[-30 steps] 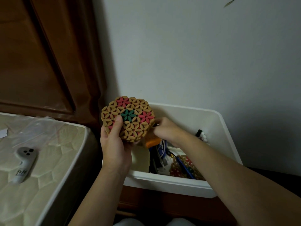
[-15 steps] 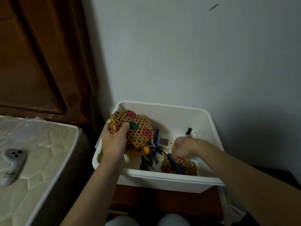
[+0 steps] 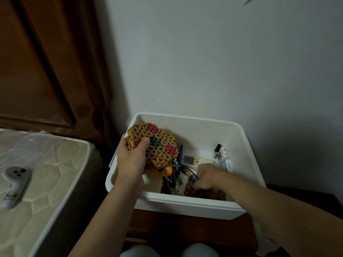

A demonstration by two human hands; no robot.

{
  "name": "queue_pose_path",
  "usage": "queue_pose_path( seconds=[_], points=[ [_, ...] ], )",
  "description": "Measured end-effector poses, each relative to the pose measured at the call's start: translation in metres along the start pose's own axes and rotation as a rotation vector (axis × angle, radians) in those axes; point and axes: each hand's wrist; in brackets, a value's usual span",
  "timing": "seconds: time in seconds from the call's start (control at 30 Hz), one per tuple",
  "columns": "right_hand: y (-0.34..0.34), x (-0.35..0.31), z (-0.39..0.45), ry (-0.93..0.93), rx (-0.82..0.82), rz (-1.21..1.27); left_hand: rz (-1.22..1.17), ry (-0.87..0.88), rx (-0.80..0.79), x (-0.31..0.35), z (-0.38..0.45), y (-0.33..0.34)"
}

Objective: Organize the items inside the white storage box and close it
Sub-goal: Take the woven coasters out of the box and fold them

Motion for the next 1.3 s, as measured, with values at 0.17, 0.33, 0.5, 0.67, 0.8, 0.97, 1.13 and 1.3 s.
queue_pose_path(
  seconds=[0.17, 0.33, 0.5, 0.67, 0.8, 0.97, 1.13, 1.3],
  points=[
    [0.005, -0.001, -0.001, -0.026, -0.051, -0.138, 0.002, -0.019, -0.003, 0.001, -0.002, 0.001],
    [0.002, -0.004, -0.002, -0.085, -0.026, -0.110, 0.011, 0.004, -0.015, 0.002, -0.005, 0.001],
    [-0.018, 0.003, -0.007, -0.078, -0.020, 0.248, 0.029, 0.023, -0.029, 0.002, -0.006, 0.002],
    [-0.043, 0.005, 0.000, -0.034, 0.206, 0.555, 0.030, 0.015, -0.021, 0.001, -0.004, 0.001],
    [-0.047, 0.001, 0.017, 0.051, 0.411, 0.351, 0.032, 0.019, -0.024, -0.001, -0.003, 0.000],
    [-0.040, -0.008, 0.030, 0.035, 0.444, 0.184, 0.003, 0.011, -0.019, -0.002, 0.001, -0.002],
    [-0.052, -0.007, 0.012, 0.058, 0.508, 0.021, -0.031, 0.010, 0.002, -0.003, 0.004, -0.005],
    [-0.055, -0.001, -0.023, 0.131, 0.106, -0.196, -0.045, 0.037, 0.051, -0.002, 0.005, -0.005]
  ],
)
Point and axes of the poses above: each hand's wrist, its own z-axis towards the middle knuckle, its own y-axis out of the palm, x = y × z, and after that the axes turned 6 degrees about -z, right-handed
